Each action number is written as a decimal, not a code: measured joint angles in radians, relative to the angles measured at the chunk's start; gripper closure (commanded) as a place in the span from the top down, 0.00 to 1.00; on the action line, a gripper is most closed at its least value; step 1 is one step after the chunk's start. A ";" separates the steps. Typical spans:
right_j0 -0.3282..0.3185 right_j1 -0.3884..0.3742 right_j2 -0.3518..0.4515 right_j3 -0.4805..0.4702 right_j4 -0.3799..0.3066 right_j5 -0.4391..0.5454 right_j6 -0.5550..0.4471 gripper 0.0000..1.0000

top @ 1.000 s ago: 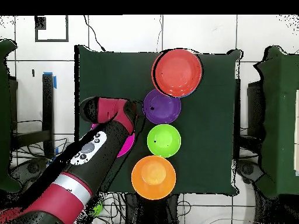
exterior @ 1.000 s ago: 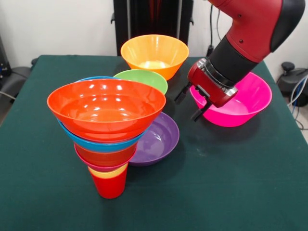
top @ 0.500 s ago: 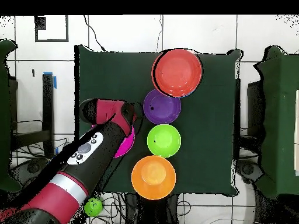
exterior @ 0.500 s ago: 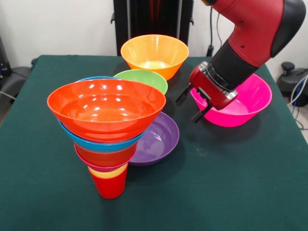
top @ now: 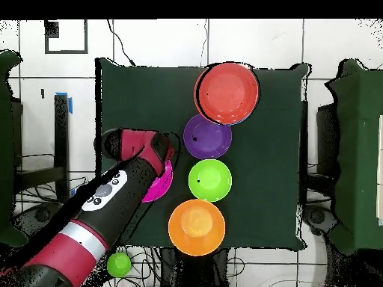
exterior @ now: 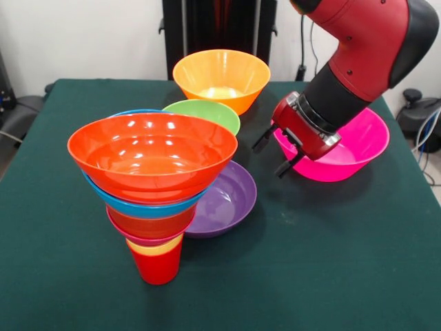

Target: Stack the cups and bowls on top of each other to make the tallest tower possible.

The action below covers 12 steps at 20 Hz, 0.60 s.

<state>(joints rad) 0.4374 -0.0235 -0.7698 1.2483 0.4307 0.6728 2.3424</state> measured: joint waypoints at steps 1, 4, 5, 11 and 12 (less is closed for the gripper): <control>0.000 0.004 -0.003 -0.006 0.000 0.000 0.000 1.00; 0.001 0.013 -0.010 -0.020 0.000 0.000 0.000 1.00; 0.001 0.019 -0.016 -0.030 0.000 0.001 0.000 1.00; 0.001 0.054 -0.046 -0.101 0.000 0.043 0.000 1.00; 0.001 0.058 -0.049 -0.111 0.000 0.052 0.000 1.00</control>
<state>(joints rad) 0.4380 0.0341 -0.8189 1.1371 0.4305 0.7251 2.3424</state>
